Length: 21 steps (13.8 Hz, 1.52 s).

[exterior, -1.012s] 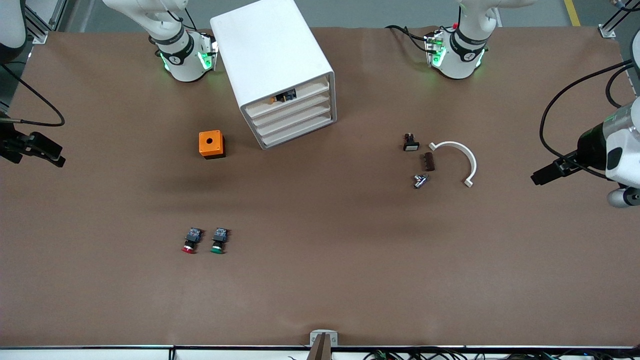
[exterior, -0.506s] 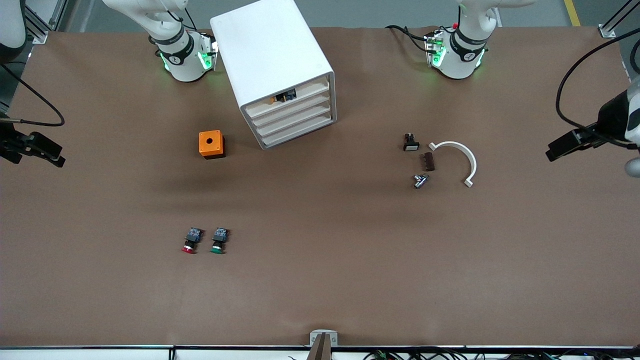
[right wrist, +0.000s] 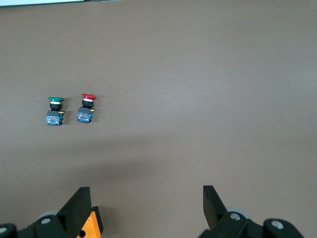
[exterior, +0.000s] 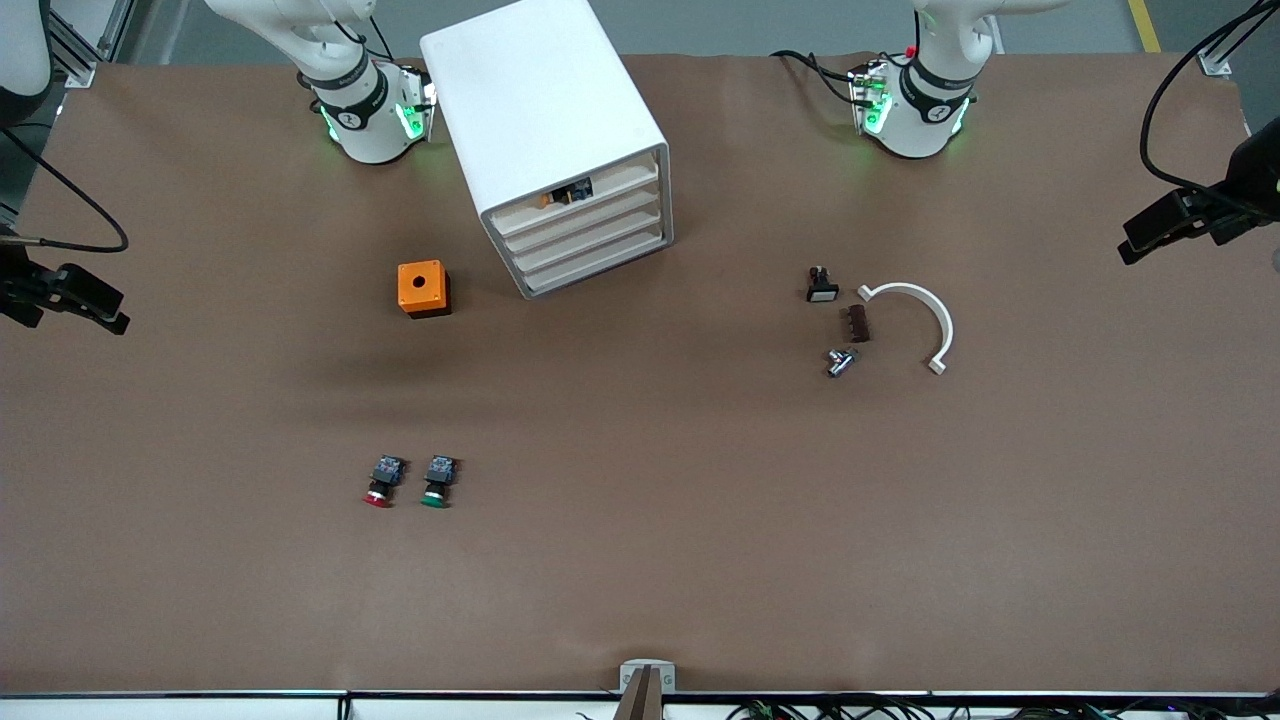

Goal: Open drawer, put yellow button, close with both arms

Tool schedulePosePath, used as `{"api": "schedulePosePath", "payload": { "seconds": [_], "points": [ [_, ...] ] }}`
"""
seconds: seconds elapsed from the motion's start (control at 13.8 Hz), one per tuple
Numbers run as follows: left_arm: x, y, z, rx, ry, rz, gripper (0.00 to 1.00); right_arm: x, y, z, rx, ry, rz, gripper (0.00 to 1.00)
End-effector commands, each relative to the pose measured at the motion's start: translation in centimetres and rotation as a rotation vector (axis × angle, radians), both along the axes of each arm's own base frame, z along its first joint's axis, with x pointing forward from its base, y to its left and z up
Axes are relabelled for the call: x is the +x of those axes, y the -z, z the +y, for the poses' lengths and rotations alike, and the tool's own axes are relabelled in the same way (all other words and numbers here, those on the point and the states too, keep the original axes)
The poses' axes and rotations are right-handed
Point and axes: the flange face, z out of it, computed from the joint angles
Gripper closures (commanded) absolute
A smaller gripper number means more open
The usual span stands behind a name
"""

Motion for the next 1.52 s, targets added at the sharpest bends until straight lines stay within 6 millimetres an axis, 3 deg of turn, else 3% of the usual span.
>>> {"api": "schedulePosePath", "payload": {
  "seconds": [0.0,0.22,0.8,1.16,1.45],
  "points": [
    [-2.0,0.3,0.1,0.015,0.057,-0.03,0.01,-0.6,-0.9,-0.3,0.001,-0.008,-0.015,0.0],
    [-1.8,-0.4,-0.2,0.014,0.068,-0.047,0.01,-0.5,-0.9,-0.2,0.001,-0.009,-0.015,0.0],
    [-1.4,0.3,-0.2,0.011,0.077,-0.031,0.01,-0.6,-1.1,0.0,0.001,-0.012,-0.018,0.0],
    [-2.2,0.3,-0.4,-0.006,0.082,0.001,0.01,-0.5,-1.2,0.1,0.001,-0.014,-0.019,0.0],
    [-3.1,1.1,-2.1,-0.004,0.113,0.04,0.01,-0.5,-1.1,0.0,0.001,-0.012,-0.018,0.0]
  ]
}}
